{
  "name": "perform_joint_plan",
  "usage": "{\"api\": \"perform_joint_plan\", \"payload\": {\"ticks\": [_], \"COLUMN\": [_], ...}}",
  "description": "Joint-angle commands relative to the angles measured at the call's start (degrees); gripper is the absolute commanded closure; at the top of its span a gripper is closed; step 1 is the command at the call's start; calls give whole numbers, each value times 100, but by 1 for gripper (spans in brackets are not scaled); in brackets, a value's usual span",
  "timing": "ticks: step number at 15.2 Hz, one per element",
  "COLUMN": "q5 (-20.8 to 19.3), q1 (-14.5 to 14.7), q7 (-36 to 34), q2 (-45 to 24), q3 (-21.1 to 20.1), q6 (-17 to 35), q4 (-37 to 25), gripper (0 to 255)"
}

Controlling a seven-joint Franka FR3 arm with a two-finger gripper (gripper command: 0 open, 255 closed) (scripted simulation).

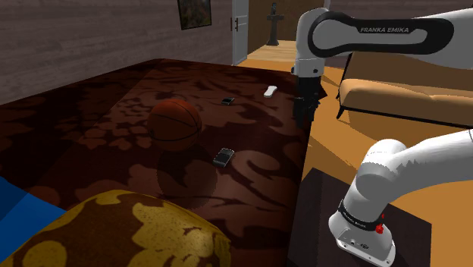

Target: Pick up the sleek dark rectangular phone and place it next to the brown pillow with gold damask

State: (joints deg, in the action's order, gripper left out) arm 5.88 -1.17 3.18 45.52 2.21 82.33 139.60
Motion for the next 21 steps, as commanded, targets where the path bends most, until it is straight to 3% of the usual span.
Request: {"api": "perform_joint_plan", "payload": {"ticks": [1, 12, 21], "q5": [0, 1059, 1097], "q1": [0, -272, -571], "q7": [0, -2822, -5040], "q2": [0, -1582, -3471], "q3": [0, -1325, -2028], "q6": [0, 1774, 3138], "q4": [0, -110, -928], "gripper": [0, 0, 0]}}
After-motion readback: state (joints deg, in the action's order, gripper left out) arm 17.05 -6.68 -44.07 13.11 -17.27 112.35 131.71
